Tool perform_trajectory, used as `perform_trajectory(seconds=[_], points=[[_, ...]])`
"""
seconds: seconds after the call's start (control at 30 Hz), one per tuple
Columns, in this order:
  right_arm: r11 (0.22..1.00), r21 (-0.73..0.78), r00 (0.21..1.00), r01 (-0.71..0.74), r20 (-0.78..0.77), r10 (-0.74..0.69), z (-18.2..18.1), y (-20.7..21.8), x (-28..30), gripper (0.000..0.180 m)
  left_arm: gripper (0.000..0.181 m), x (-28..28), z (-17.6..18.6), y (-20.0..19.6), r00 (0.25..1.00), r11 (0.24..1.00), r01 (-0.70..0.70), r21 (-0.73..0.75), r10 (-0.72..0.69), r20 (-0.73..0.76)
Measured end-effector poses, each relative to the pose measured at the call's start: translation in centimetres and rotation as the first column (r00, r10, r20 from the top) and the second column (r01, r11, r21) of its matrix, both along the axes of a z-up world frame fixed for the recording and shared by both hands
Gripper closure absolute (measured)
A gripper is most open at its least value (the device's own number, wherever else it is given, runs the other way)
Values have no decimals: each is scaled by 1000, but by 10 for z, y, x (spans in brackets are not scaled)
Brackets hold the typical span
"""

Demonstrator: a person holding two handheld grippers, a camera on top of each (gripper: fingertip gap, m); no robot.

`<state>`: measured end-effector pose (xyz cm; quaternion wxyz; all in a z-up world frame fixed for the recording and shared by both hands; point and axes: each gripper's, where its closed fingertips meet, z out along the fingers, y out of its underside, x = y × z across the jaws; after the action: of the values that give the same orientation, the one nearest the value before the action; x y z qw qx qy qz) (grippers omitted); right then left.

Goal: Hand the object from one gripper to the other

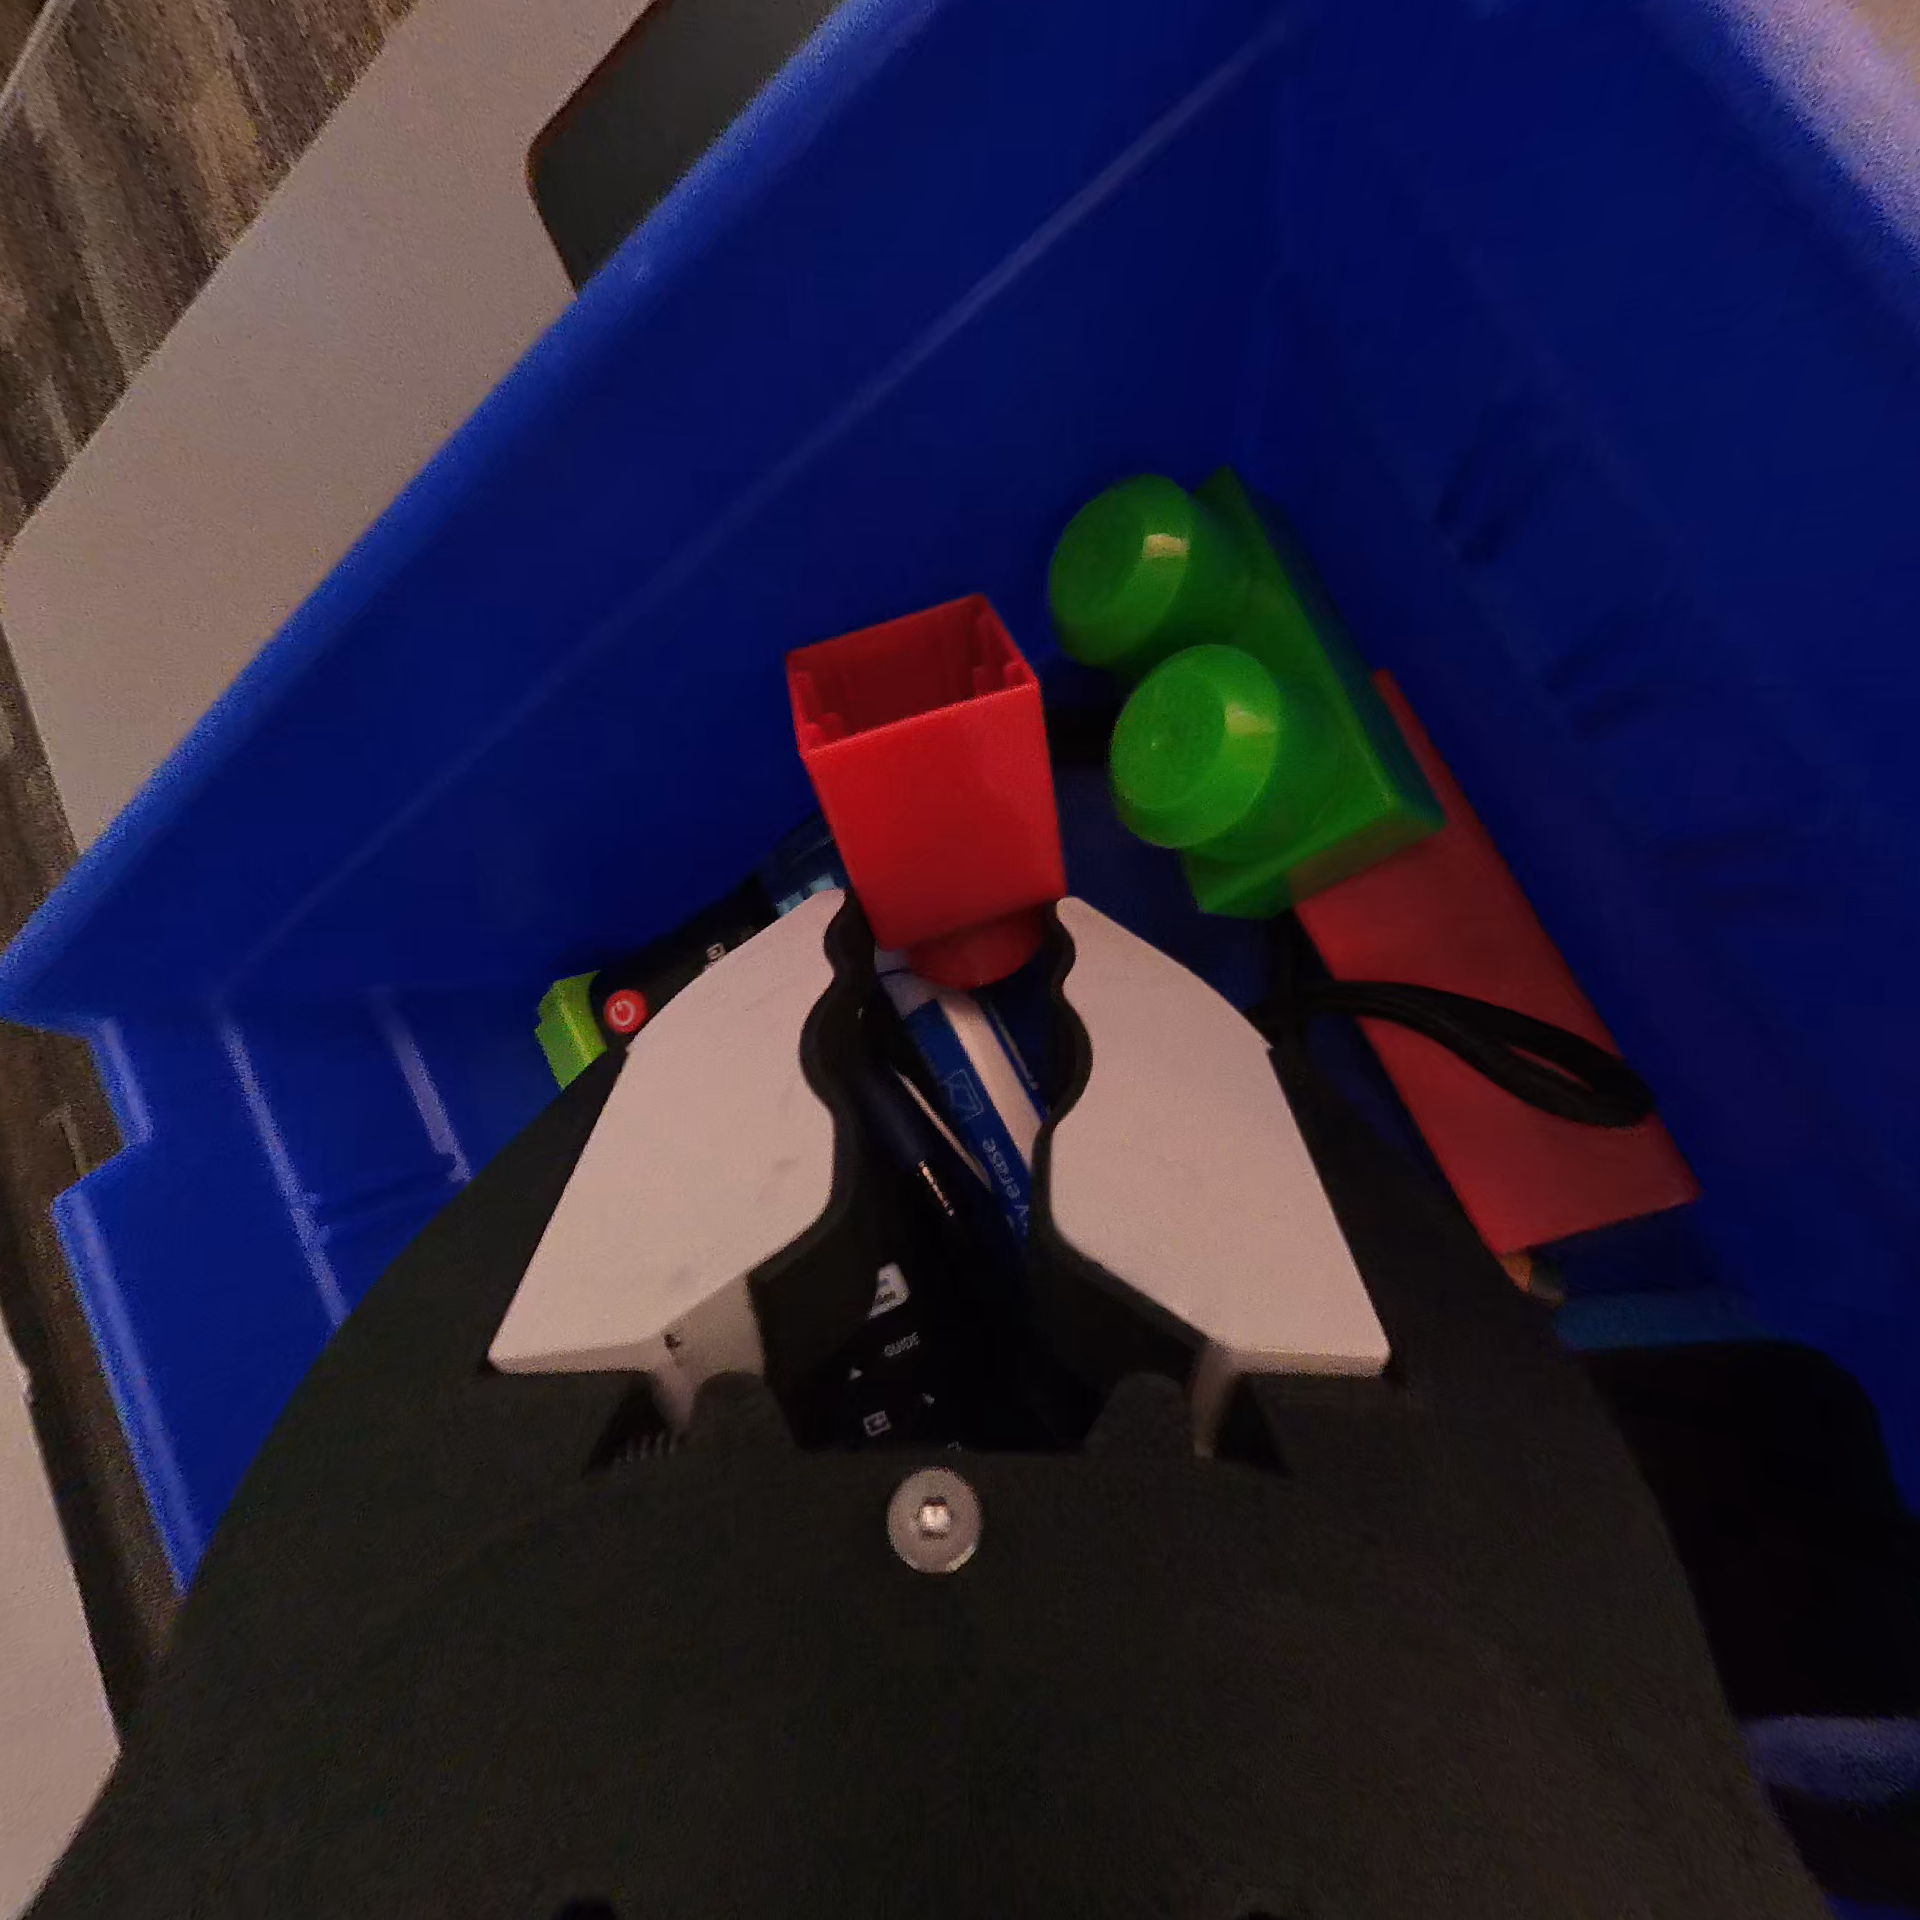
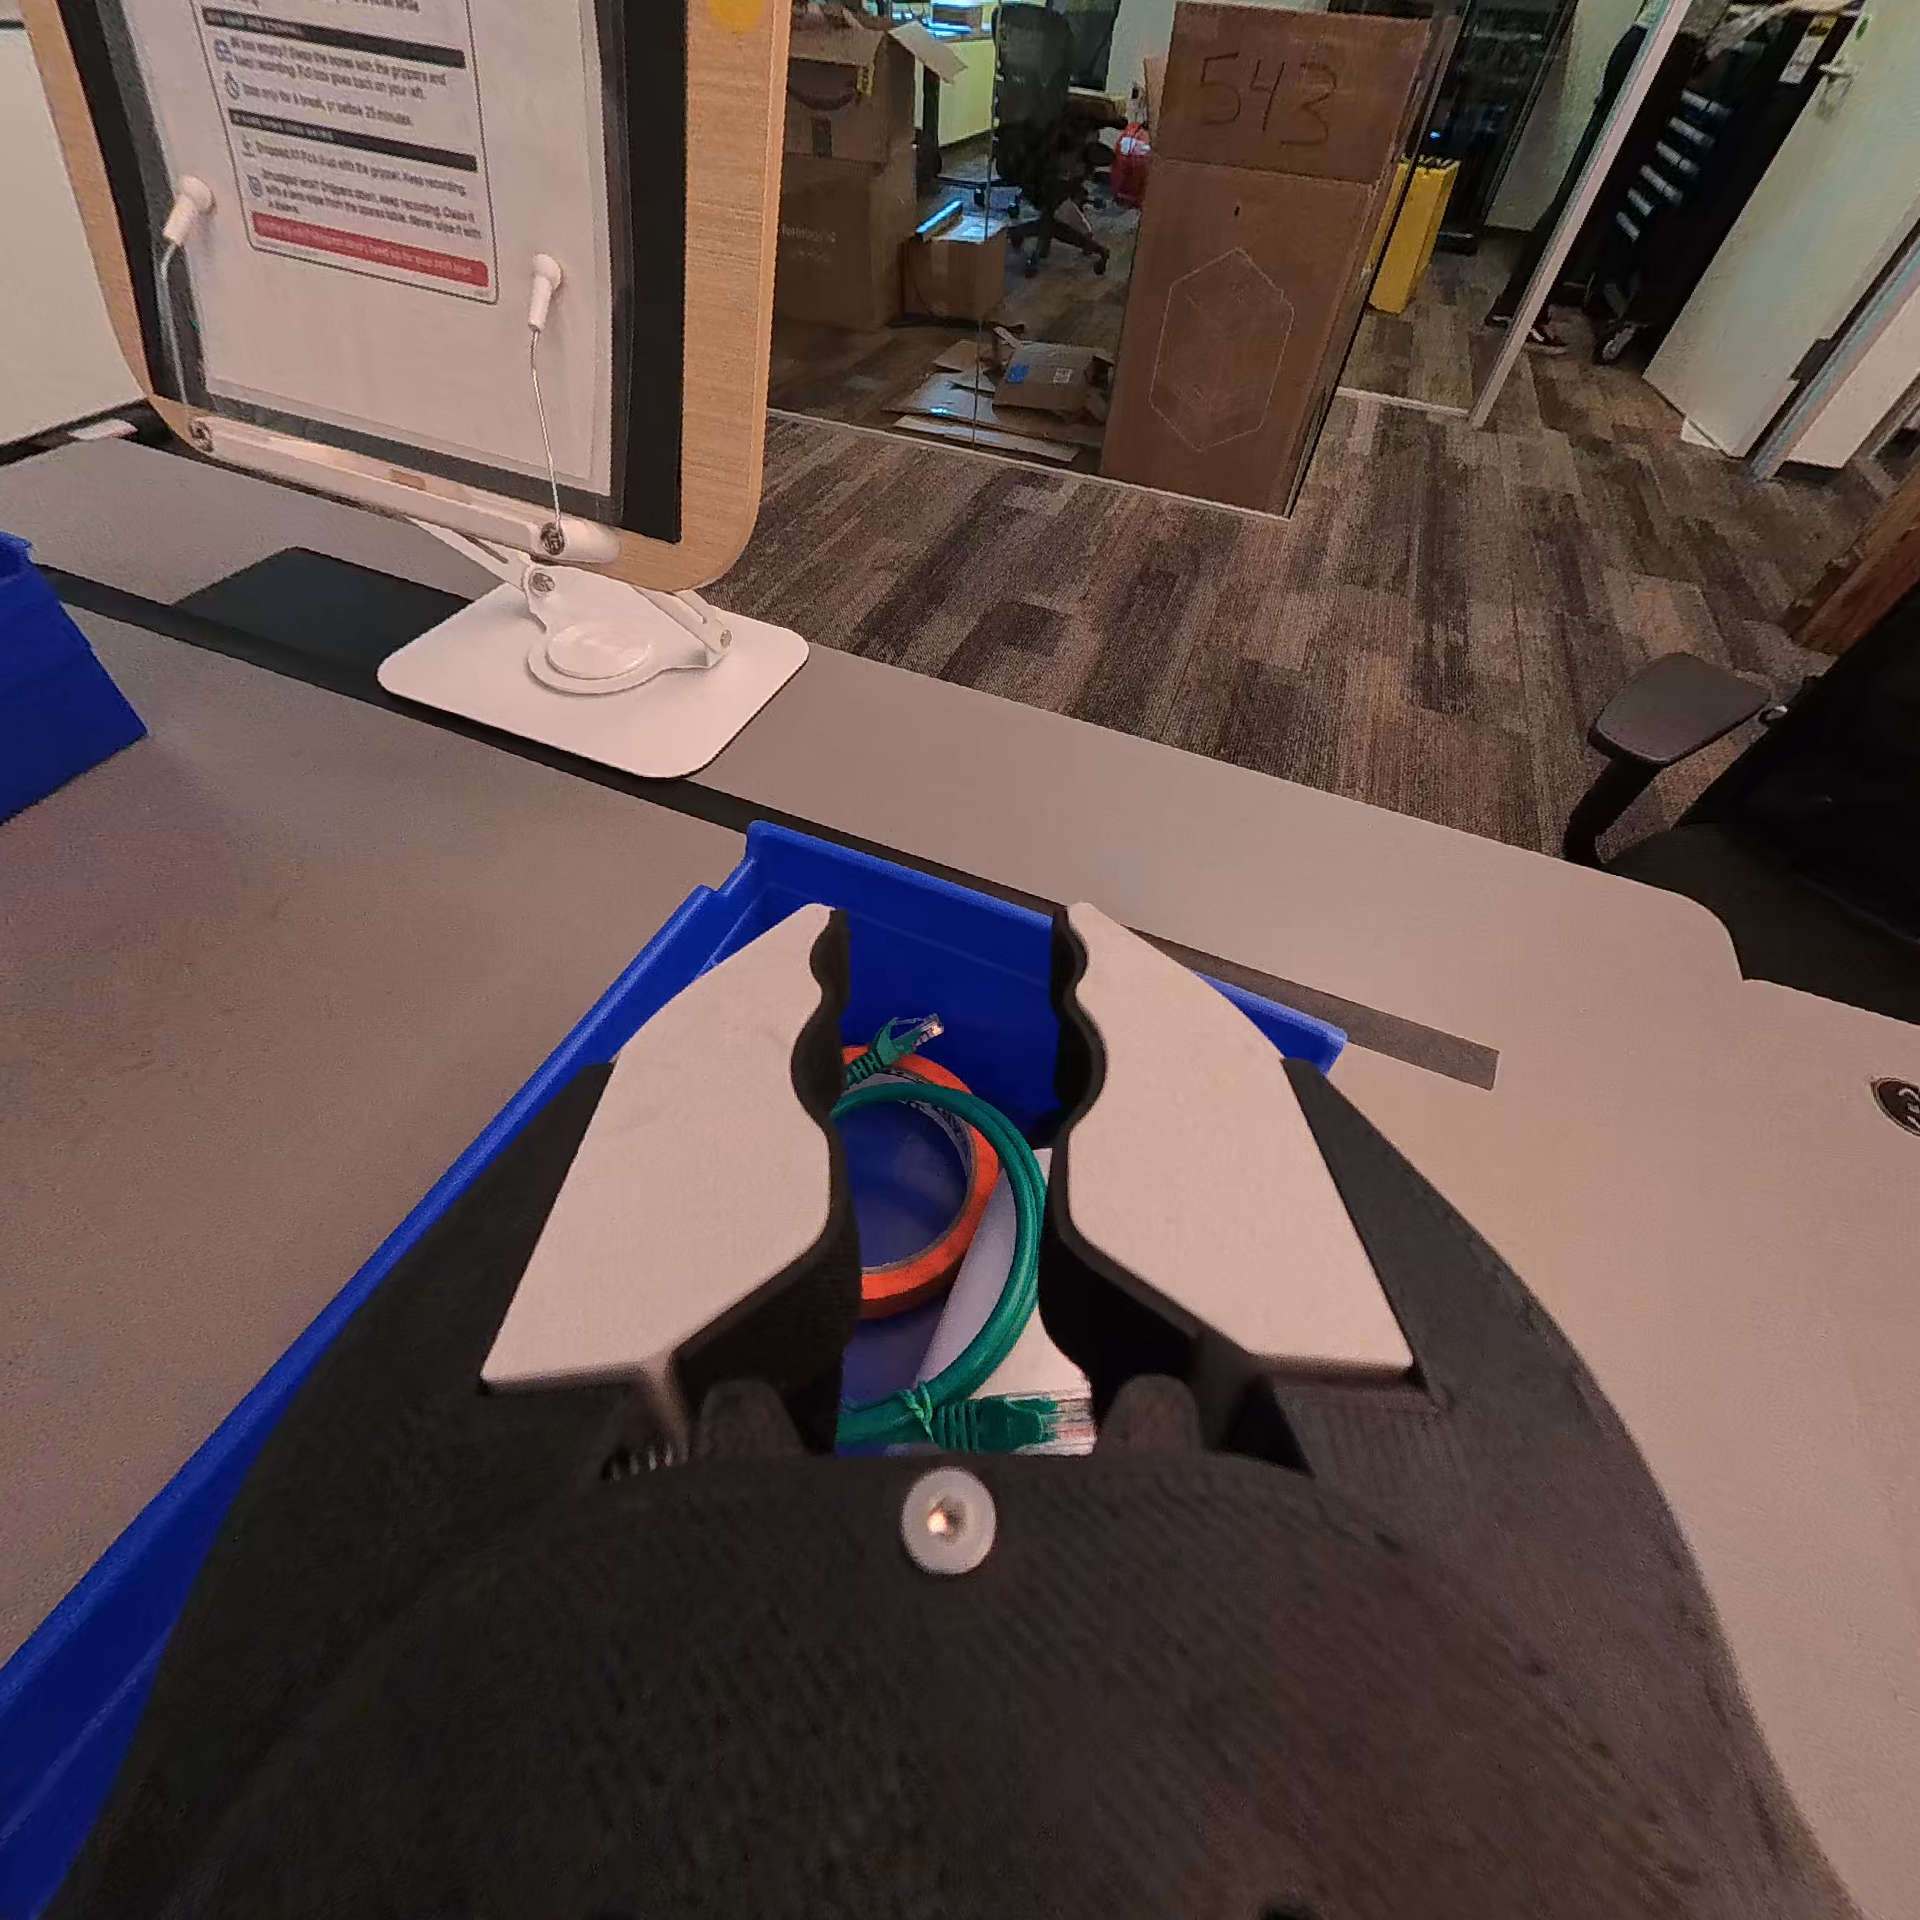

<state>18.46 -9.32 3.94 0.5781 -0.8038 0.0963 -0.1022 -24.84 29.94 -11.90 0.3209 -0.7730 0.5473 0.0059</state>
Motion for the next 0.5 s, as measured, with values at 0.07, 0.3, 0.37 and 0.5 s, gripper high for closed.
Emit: perform_trajectory(seconds=[0.07, 0.3, 0.37, 0.5], points=[[1000, 4, 1000, -5, -4, 5, 1, 0, -1, 142, 150, -1, 11, -3, 999, 1000, 6, 1, -6, 54], [998, 56, 997, -37, 73, 33, 22, 10, -19, 142, 151, 19, 107, -43, 895, 993, 114, 33, -117, 431], [986, 125, 989, -110, 117, 96, 41, 20, -43, 142, 151, 40, 145, -81, 783, 966, 250, 57, -237, 575], [851, 328, 911, -411, 174, 373, 88, 41, -136, 142, 152, 77, 205, -174, 509, 851, 504, 148, -431, 745]])
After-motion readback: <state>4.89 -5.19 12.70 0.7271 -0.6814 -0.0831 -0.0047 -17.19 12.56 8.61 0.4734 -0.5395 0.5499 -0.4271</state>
